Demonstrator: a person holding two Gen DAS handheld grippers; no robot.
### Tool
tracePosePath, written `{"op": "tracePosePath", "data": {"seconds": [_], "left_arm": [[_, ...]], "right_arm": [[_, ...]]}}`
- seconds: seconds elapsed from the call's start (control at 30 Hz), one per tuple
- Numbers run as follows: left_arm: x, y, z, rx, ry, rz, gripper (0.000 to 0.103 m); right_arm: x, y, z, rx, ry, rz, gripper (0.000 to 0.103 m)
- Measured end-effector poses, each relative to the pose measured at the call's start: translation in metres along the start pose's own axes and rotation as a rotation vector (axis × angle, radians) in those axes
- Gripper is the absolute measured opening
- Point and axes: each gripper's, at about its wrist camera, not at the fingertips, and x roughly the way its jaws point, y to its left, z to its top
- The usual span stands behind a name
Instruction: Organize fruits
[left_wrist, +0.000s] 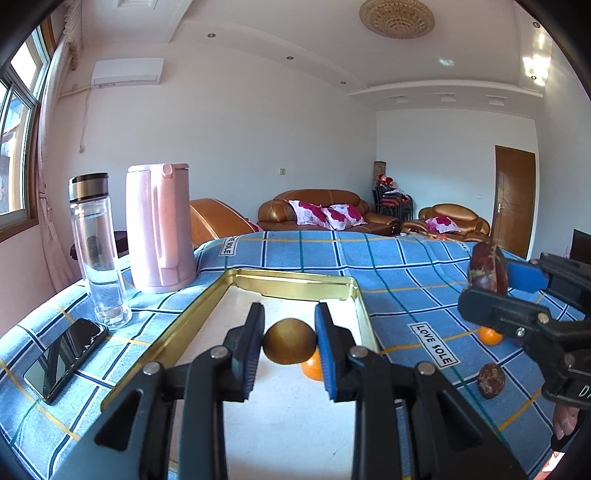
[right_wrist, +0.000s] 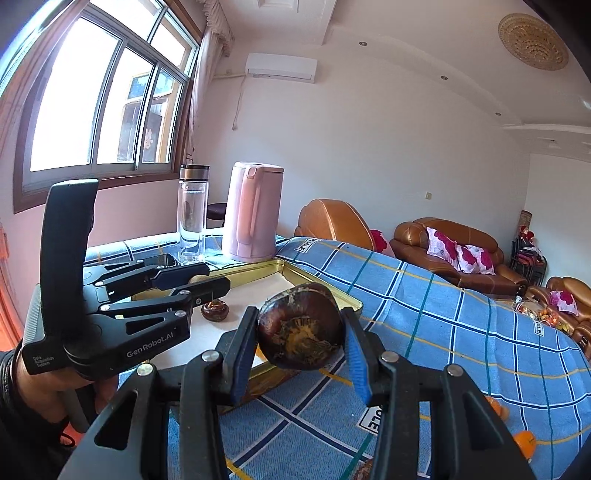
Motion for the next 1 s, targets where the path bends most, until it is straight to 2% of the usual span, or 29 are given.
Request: {"op": "tracePosePath", "data": {"seconds": [0.37, 0.5, 1.0], "left_arm": [[0.011, 0.025, -0.006, -0.023, 0.042, 0.045, 0.029], [0.018, 0.033, -0.009, -0.022, 0.080, 0.078, 0.029], [0.026, 0.048, -0.014, -0.017, 0.133, 0.110, 0.029]], "right_arm": [[0.026, 0.014, 0.007, -0.023, 0.028, 0.044, 0.046], [0.035, 0.019, 0.008, -0.030, 0.038, 0.061, 0.046], [0.066, 0.032, 0.004, -0.031, 0.092, 0.107, 0.046]]}}
